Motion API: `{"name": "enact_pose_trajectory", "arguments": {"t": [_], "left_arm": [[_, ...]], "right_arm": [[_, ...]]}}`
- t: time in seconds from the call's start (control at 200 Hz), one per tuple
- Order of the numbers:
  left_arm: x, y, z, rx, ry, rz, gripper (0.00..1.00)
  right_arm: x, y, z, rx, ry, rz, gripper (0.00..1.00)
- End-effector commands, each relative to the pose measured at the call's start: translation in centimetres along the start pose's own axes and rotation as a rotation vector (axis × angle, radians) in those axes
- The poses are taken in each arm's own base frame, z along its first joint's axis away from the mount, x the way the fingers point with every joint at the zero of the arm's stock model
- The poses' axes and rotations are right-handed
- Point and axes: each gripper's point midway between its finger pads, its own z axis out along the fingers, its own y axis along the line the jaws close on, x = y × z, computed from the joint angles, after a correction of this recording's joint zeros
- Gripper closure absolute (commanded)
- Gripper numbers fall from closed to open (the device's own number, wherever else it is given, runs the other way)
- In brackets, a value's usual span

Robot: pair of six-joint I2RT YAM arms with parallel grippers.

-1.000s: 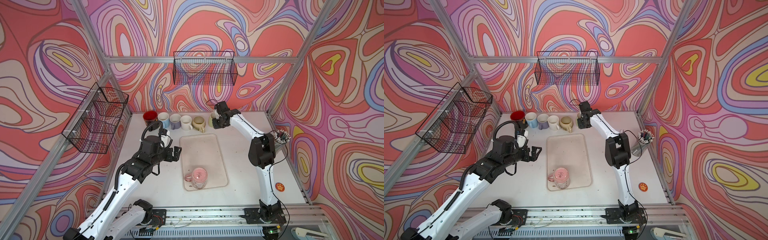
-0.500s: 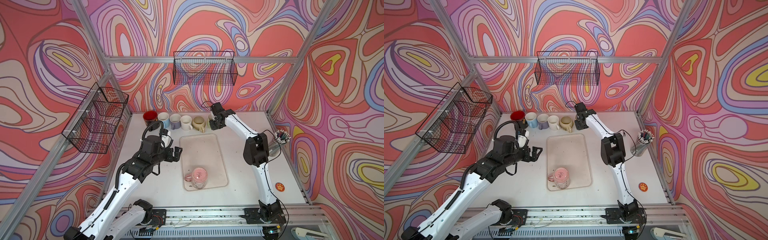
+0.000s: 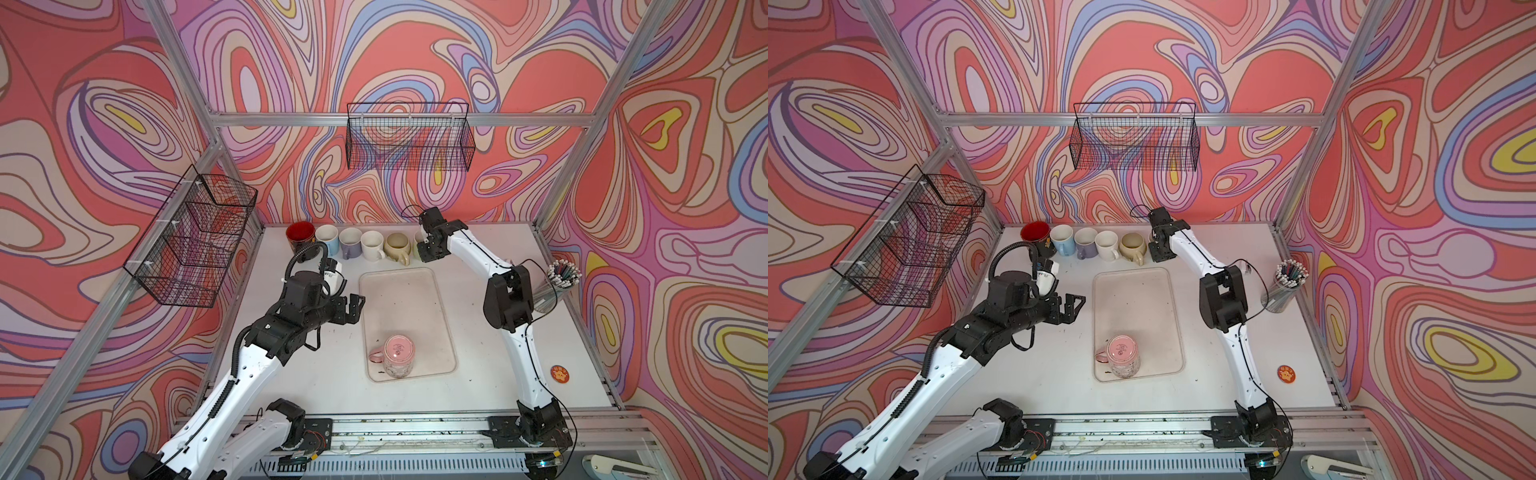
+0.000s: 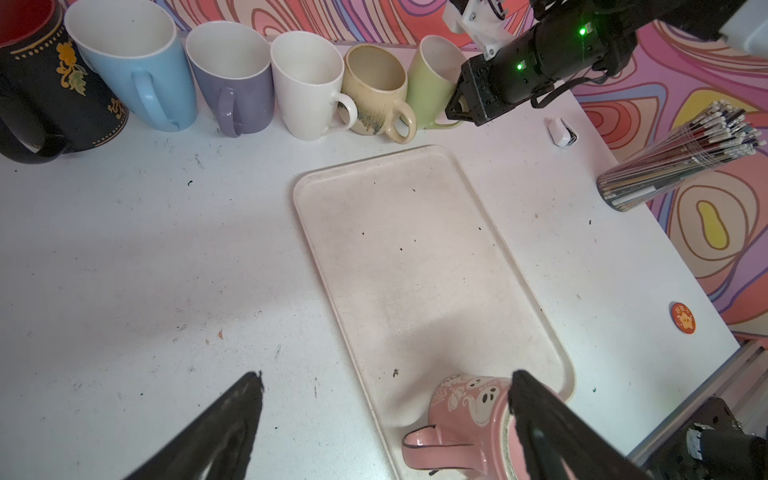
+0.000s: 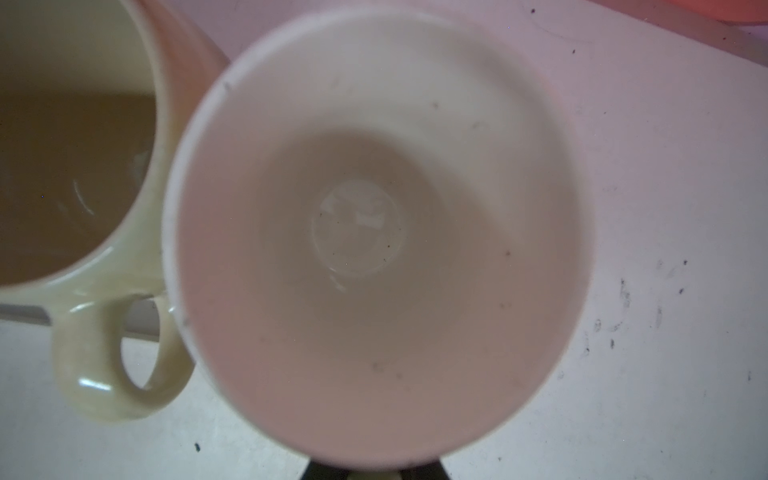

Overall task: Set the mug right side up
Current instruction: 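Lower the green mug onto the table and open the right gripper, then withdraw the right gripper while the left gripper moves over the pink mug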

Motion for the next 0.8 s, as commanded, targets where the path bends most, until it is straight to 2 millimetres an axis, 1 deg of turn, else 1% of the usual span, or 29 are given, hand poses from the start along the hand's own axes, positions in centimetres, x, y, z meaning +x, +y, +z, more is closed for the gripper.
{"name": "enact_pose_trajectory", "arguments": {"t": [0.0, 0.125, 0.23, 0.336, 0.451, 0.611, 0.706, 0.791], "left_arm": [[0.1, -0.1, 0.3, 0.013, 0.001, 0.013, 0.05], [0.2, -0.2, 0.3, 0.017, 0.002, 0.013, 0.05], [0.2, -0.2, 0.4, 0.022, 0.004, 0.015, 0.05], [0.3, -0.4, 0.4, 0.032, 0.005, 0.024, 0.05], [0.3, -0.7, 0.5, 0.052, 0.006, 0.034, 0.06], [0.4, -0.9, 0.7, 0.067, 0.006, 0.041, 0.09], [0.6, -1.1, 0.9, 0.081, 0.013, 0.043, 0.10], [0.8, -1.7, 1.0, 0.117, 0.030, 0.047, 0.11]], "right_arm": [[-1.9, 0.5, -0.4, -0.018, -0.063, 0.011, 1.00], [-1.9, 0.6, -0.3, -0.017, -0.061, 0.009, 1.00], [-2.1, 0.5, -0.2, -0.014, -0.063, 0.010, 0.88], [-2.1, 0.5, -0.2, -0.012, -0.064, 0.009, 0.73], [-2.3, 0.3, -0.5, -0.004, -0.069, 0.012, 0.62], [-2.6, 0.5, -1.7, -0.017, -0.085, 0.017, 0.51], [-3.0, 0.3, -3.0, -0.016, -0.106, 0.020, 0.46], [-3.2, 0.1, -4.4, -0.021, -0.128, 0.025, 0.43]]}}
